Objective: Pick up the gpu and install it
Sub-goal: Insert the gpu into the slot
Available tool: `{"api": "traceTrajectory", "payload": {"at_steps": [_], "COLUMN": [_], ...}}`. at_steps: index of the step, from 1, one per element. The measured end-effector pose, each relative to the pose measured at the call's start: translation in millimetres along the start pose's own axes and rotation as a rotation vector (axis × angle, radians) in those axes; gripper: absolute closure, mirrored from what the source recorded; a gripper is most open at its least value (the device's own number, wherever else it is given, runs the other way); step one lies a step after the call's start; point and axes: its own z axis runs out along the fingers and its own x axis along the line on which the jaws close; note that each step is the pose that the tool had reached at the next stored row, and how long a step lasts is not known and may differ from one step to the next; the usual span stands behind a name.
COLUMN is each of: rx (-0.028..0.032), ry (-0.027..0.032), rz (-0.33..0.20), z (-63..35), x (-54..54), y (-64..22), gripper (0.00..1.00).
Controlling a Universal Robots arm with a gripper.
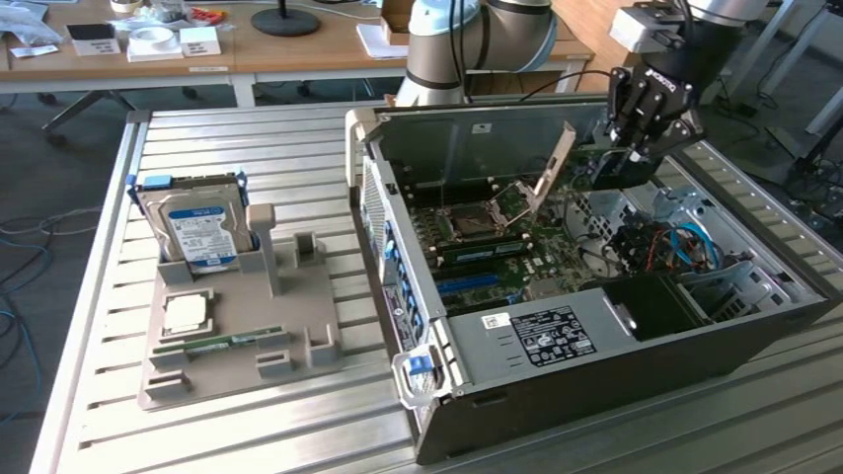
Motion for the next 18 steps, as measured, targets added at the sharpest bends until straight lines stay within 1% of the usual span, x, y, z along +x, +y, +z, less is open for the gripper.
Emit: {"api": "traceTrajectory", "payload": {"at_steps": [3,5,7,10,11,18], "rx": [0.0011,0.0034,0.0095,0.0211,0.0229,0.0232], "ry": [0.0001,0.0002,0.0002,0.0003,0.0003,0.0007], "rz": [0.000,0.000,0.000,0.000,0.000,0.001], "z": [0.2,0.5,0.9,2.2,2.8,7.2], "x": [-1.1,-1.2,-1.5,-1.9,-2.0,-2.1], "y": [6.3,11.7,18.6,31.7,35.7,51.6], "gripper": [0.73,0.73,0.73,0.73,0.73,0.73]}}
